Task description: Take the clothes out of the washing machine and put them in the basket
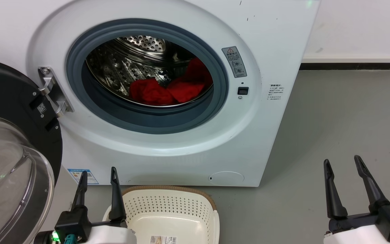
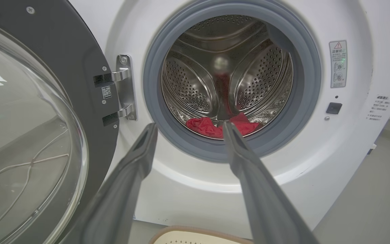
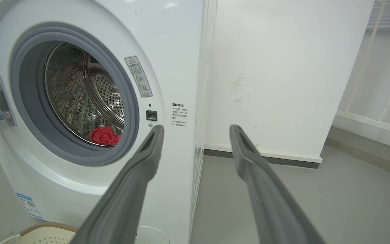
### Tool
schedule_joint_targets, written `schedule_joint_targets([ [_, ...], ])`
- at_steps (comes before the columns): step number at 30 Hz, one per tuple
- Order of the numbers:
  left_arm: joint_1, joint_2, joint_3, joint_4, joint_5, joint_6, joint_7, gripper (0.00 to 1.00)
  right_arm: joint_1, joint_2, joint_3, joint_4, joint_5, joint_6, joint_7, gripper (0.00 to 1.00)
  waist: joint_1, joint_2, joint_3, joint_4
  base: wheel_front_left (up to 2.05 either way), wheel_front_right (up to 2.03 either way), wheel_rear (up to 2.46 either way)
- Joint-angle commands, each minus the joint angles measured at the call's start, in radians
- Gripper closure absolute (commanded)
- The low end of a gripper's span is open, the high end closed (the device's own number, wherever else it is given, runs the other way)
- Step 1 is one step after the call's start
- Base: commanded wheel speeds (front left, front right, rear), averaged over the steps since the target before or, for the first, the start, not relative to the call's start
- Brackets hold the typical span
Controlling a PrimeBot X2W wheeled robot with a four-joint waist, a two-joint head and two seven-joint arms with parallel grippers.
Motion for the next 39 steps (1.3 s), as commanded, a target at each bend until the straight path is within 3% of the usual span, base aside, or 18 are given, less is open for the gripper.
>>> schedule_joint_targets([
  [1, 0.006, 0.001, -0.001, 0.003, -0.004, 0.001, -0.003, 0.0, 0.009, 0.002, 0.002, 0.003, 0.003, 0.0, -0.002, 0.0, 0.0, 0.0, 0.001, 0.0, 0.0, 0.0, 0.0],
  [7, -0.015, 0.001, 0.002, 0.012, -0.005, 0.003, -0.003, 0.0, 0.0, 0.002, 0.003, 0.001, 0.003, 0.0, -0.002, 0.0, 0.0, 0.0, 0.01, -0.002, 0.0, 0.0, 0.0],
  [14, -0.129, 0.001, 0.014, 0.096, 0.004, -0.047, -0.003, 0.0, -0.031, 0.002, 0.005, -0.016, 0.002, 0.0, -0.002, 0.0, 0.0, 0.0, 0.061, -0.005, 0.0, 0.0, 0.0],
  [23, -0.437, 0.031, 0.055, 0.386, 0.032, -0.141, -0.003, 0.0, -0.096, 0.002, 0.016, -0.034, -0.005, 0.0, -0.002, 0.0, 0.0, 0.0, 0.208, -0.044, 0.0, 0.0, 0.0],
  [28, -0.596, 0.067, 0.06, 0.521, 0.051, -0.16, -0.002, 0.0, -0.138, 0.002, 0.021, -0.04, 0.004, 0.0, -0.002, 0.0, 0.0, 0.0, 0.285, -0.074, 0.0, 0.0, 0.0],
  [29, -0.715, 0.094, 0.058, 0.614, 0.061, -0.173, -0.003, 0.0, -0.169, 0.002, 0.024, -0.045, 0.013, 0.0, -0.002, 0.0, 0.0, 0.0, 0.338, -0.096, 0.0, 0.0, 0.0],
  [34, -0.904, 0.136, 0.038, 0.759, 0.085, -0.189, -0.003, 0.0, -0.22, 0.002, 0.027, -0.05, 0.029, 0.0, -0.002, 0.0, 0.0, 0.0, 0.422, -0.128, 0.0, 0.0, 0.0],
  [39, -1.1, 0.18, 0.014, 0.919, 0.112, -0.19, 0.058, 0.0, -0.271, 0.002, 0.022, -0.061, 0.056, 0.0, -0.002, 0.0, 0.0, 0.0, 0.51, -0.152, 0.0, 0.0, 0.0],
])
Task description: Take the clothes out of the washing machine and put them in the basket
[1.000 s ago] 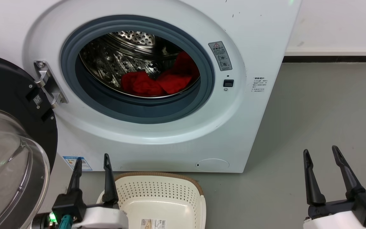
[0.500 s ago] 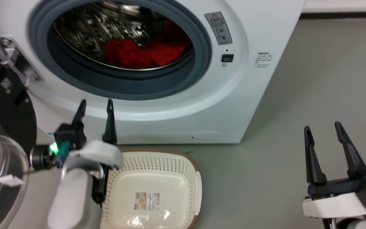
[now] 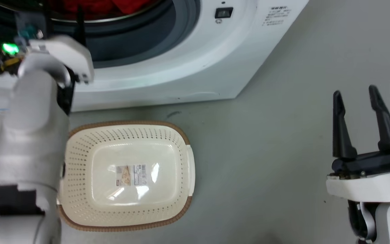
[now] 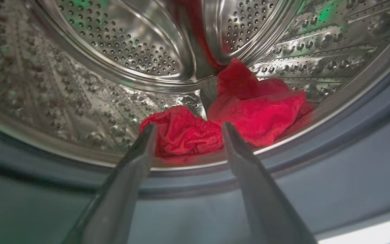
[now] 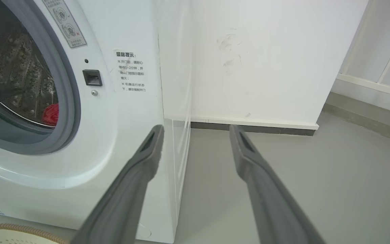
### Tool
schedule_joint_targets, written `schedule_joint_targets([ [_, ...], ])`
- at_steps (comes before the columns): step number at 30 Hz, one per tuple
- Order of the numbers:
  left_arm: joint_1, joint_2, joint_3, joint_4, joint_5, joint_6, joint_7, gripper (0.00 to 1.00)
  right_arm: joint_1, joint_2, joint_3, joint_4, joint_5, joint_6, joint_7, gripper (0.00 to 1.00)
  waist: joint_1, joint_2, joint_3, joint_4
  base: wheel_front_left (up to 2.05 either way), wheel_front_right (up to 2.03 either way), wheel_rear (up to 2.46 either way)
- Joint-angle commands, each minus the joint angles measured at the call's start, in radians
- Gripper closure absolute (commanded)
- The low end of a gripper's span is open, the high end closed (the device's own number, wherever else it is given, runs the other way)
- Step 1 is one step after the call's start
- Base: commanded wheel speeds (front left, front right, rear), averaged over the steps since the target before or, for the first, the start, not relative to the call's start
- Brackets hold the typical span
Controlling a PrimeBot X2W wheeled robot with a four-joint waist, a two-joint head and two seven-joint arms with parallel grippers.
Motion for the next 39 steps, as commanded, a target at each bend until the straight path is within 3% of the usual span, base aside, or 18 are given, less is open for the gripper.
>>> schedule_joint_targets([
  [1, -0.055, 0.014, -0.004, 0.025, 0.009, -0.001, 0.015, 0.0, -0.03, 0.003, -0.001, -0.006, 0.011, -0.001, -0.002, 0.0, -0.0002, 0.0, 0.069, -0.03, 0.0, 0.0, 0.0],
  [4, -0.145, 0.042, -0.018, 0.088, 0.019, -0.012, 0.052, 0.0, -0.053, 0.003, -0.004, -0.006, 0.025, -0.001, -0.002, 0.0, -0.0002, 0.0, 0.11, -0.043, 0.0, 0.0, 0.0],
  [5, -0.259, 0.077, -0.034, 0.141, 0.028, -0.029, 0.12, 0.0, -0.074, 0.003, -0.004, -0.012, 0.041, -0.001, -0.002, 0.0, -0.0002, 0.0, 0.15, -0.057, 0.0, 0.0, 0.0],
  [11, -0.432, 0.127, -0.081, 0.223, 0.05, -0.056, 0.27, 0.0, -0.101, 0.003, -0.003, -0.016, 0.062, -0.001, -0.002, 0.0, -0.0002, 0.0, 0.215, -0.074, 0.0, 0.0, 0.0],
  [21, -0.616, 0.164, -0.13, 0.305, 0.03, -0.07, 0.517, 0.0, -0.14, 0.002, -0.002, -0.027, 0.094, -0.001, -0.002, 0.0, -0.0002, 0.0, 0.304, -0.113, 0.0, 0.0, 0.0],
  [26, -0.659, 0.184, -0.169, 0.317, 0.047, -0.071, 0.577, 0.0, -0.145, 0.002, -0.003, -0.029, 0.118, -0.001, -0.002, 0.0, -0.0002, 0.0, 0.336, -0.133, 0.0, 0.0, 0.0],
  [37, -0.682, 0.214, -0.217, 0.328, 0.057, -0.071, 0.597, 0.0, -0.159, 0.002, 0.004, -0.025, 0.143, -0.001, -0.002, 0.0, -0.0002, 0.0, 0.369, -0.158, 0.0, 0.0, 0.0],
  [38, -0.683, 0.215, -0.223, 0.328, 0.059, -0.071, 0.593, 0.6, -0.16, 0.003, 0.003, -0.024, 0.145, -0.001, -0.002, 0.0, -0.0002, 0.0, 0.369, -0.159, 0.0, 0.0, 0.0],
  [39, -0.684, 0.219, -0.226, 0.323, 0.06, -0.069, 0.58, 1.0, -0.161, 0.003, 0.003, -0.024, 0.147, -0.001, -0.002, 0.0, -0.0002, 0.0, 0.37, -0.16, 0.0, 0.0, 0.0],
])
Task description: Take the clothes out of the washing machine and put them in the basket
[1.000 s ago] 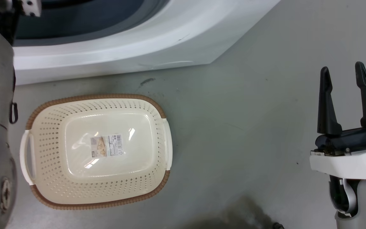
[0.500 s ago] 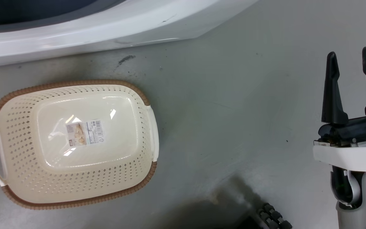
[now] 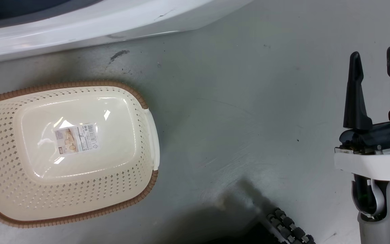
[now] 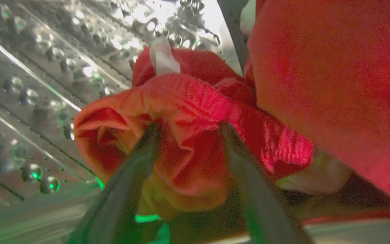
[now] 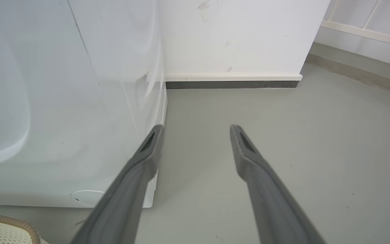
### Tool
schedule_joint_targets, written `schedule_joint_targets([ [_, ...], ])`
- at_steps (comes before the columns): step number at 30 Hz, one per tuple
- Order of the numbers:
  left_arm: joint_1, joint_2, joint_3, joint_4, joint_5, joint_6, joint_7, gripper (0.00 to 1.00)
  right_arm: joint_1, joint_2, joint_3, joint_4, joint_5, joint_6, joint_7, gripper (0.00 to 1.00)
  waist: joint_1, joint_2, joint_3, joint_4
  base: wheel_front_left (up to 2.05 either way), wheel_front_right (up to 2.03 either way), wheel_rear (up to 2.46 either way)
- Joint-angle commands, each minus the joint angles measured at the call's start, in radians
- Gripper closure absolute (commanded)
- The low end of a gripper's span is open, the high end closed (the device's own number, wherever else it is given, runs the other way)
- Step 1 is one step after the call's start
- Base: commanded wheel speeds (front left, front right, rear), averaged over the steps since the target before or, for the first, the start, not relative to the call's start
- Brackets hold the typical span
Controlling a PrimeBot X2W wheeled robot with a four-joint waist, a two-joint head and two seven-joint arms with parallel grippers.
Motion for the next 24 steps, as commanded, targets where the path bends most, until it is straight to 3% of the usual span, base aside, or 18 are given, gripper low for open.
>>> schedule_joint_targets([
  [1, -0.008, 0.012, -0.009, -0.004, 0.008, 0.004, -0.021, 1.0, -0.02, 0.003, 0.0, 0.001, 0.005, -0.001, -0.002, 0.0, -0.0001, 0.0, 0.0, -0.002, 0.0, 0.0, 0.0],
  [9, 0.021, 0.005, -0.007, -0.005, -0.021, 0.011, -0.11, 1.0, -0.016, 0.003, -0.005, 0.007, -0.006, -0.001, -0.002, 0.0, -0.0001, 0.0, -0.032, 0.005, 0.0, 0.0, 0.0],
  [24, 0.279, -0.11, 0.009, 0.006, -0.102, 0.015, -0.452, 1.0, 0.041, 0.002, -0.04, 0.036, -0.082, -0.001, -0.002, 0.0, -0.0001, 0.0, -0.252, 0.104, 0.0, 0.0, 0.0],
])
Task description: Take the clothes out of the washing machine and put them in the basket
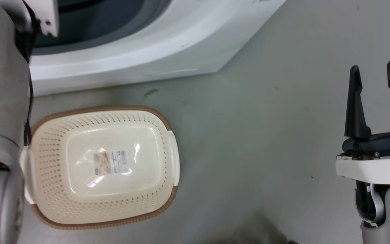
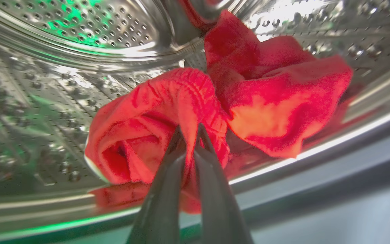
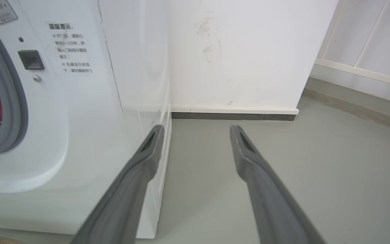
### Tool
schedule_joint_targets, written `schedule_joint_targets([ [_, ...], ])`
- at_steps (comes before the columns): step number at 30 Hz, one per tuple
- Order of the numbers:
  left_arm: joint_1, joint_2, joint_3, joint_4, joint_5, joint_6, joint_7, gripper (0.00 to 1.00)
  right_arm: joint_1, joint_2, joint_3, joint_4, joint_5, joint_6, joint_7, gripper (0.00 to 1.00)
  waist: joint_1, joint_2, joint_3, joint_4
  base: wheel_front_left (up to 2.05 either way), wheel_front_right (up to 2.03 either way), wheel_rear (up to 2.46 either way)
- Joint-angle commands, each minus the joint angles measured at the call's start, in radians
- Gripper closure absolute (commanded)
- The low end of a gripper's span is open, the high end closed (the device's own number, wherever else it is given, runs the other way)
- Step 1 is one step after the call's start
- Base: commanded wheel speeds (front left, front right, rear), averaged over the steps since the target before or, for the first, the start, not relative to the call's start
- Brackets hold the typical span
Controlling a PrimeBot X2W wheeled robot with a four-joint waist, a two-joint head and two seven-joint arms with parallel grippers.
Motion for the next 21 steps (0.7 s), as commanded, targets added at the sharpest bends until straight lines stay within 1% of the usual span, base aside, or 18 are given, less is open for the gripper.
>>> schedule_joint_targets([
  [1, 0.031, -0.008, -0.004, 0.0, 0.0, -0.001, -0.027, 1.0, 0.015, 0.002, -0.002, 0.004, -0.011, -0.001, -0.002, 0.0, 0.0001, 0.0, -0.065, 0.034, 0.0, 0.0, 0.0],
  [7, 0.176, -0.047, -0.01, -0.003, -0.031, -0.008, -0.158, 1.0, 0.059, 0.002, -0.006, 0.02, -0.032, -0.001, -0.002, 0.0, 0.0001, 0.0, -0.167, 0.061, 0.0, 0.0, 0.0],
  [13, 0.335, -0.085, -0.002, -0.075, -0.064, -0.006, -0.2, 1.0, 0.114, 0.002, -0.006, 0.034, -0.054, -0.001, -0.002, 0.0, 0.0001, 0.0, -0.271, 0.092, 0.0, 0.0, 0.0],
  [17, 0.46, -0.092, 0.012, -0.221, -0.077, 0.003, -0.203, 1.0, 0.149, 0.002, -0.006, 0.042, -0.066, -0.001, -0.002, 0.0, 0.0001, 0.0, -0.339, 0.111, 0.0, 0.0, 0.0],
  [21, 0.608, -0.101, 0.028, -0.393, -0.088, 0.024, -0.202, 1.0, 0.188, 0.002, -0.007, 0.049, -0.07, -0.001, -0.002, 0.0, 0.0001, 0.0, -0.405, 0.129, 0.0, 0.0, 0.0],
])
